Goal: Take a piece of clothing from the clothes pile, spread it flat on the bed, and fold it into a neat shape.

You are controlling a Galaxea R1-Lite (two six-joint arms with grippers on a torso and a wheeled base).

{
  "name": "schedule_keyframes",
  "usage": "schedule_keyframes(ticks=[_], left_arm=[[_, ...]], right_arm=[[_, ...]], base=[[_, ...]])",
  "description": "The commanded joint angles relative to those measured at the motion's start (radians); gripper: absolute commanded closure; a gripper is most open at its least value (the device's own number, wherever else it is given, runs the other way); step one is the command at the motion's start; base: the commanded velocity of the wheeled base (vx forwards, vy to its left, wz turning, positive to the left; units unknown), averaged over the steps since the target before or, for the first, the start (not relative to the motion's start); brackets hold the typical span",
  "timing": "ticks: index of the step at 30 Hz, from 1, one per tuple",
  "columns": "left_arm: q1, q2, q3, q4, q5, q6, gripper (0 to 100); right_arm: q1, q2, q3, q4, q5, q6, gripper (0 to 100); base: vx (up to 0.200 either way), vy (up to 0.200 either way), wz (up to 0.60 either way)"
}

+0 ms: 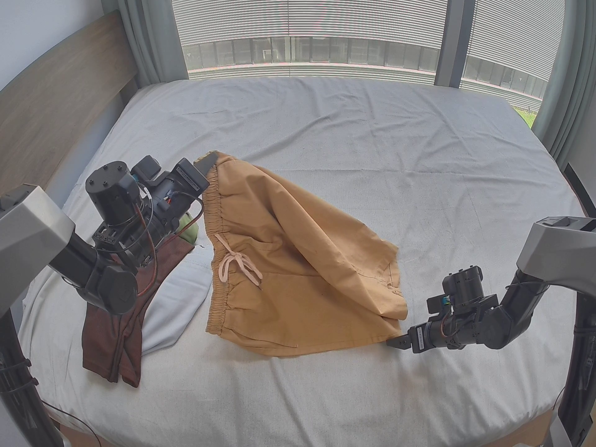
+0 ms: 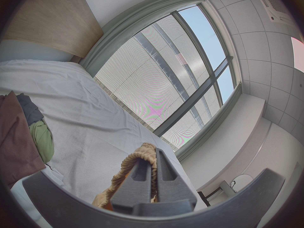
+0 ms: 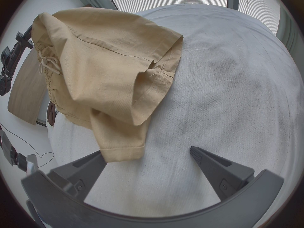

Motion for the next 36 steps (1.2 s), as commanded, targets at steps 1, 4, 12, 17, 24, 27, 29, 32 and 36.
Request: schedule_keyframes(ticks=[1, 4, 12, 17, 24, 27, 29, 32, 36], left_arm=[[-0.001, -0.003, 0.001, -0.003, 0.000, 0.000, 100], [-0.002, -0.004, 0.001, -0.004, 0.000, 0.000, 100], [-0.007, -0.006, 0.000, -0.004, 0.000, 0.000, 100], [-0.008, -0.006, 0.000, -0.004, 0.000, -0.002, 100], [-0.013, -0.004, 0.001, -0.004, 0.000, -0.002, 100], [-0.016, -0.006, 0.004, -0.004, 0.000, -0.004, 100], [-0.016, -0.007, 0.006, -0.004, 0.000, -0.004, 100], [-0.021, -0.007, 0.011, -0.004, 0.000, -0.004, 100], [-0.021, -0.007, 0.023, -0.004, 0.000, -0.005, 100]], right_arm=[[-0.009, 0.047, -0.028, -0.007, 0.000, -0.012, 0], [-0.009, 0.049, -0.034, -0.009, -0.002, -0.013, 0], [-0.006, 0.047, -0.046, -0.029, -0.003, -0.015, 100], [-0.003, 0.042, -0.040, -0.055, -0.003, -0.023, 100], [-0.036, 0.016, -0.031, -0.056, -0.005, -0.026, 100], [-0.070, 0.001, -0.028, -0.056, -0.005, -0.029, 100], [-0.090, -0.016, -0.028, -0.055, -0.005, -0.030, 100], [-0.115, -0.030, -0.023, -0.055, -0.003, -0.040, 100], [-0.125, -0.046, 0.003, -0.055, -0.003, -0.049, 100]], base=[[0.000, 0.000, 0.00], [0.000, 0.000, 0.00], [0.000, 0.000, 0.00], [0.000, 0.000, 0.00], [0.000, 0.000, 0.00], [0.000, 0.000, 0.00], [0.000, 0.000, 0.00], [0.000, 0.000, 0.00], [0.000, 0.000, 0.00]])
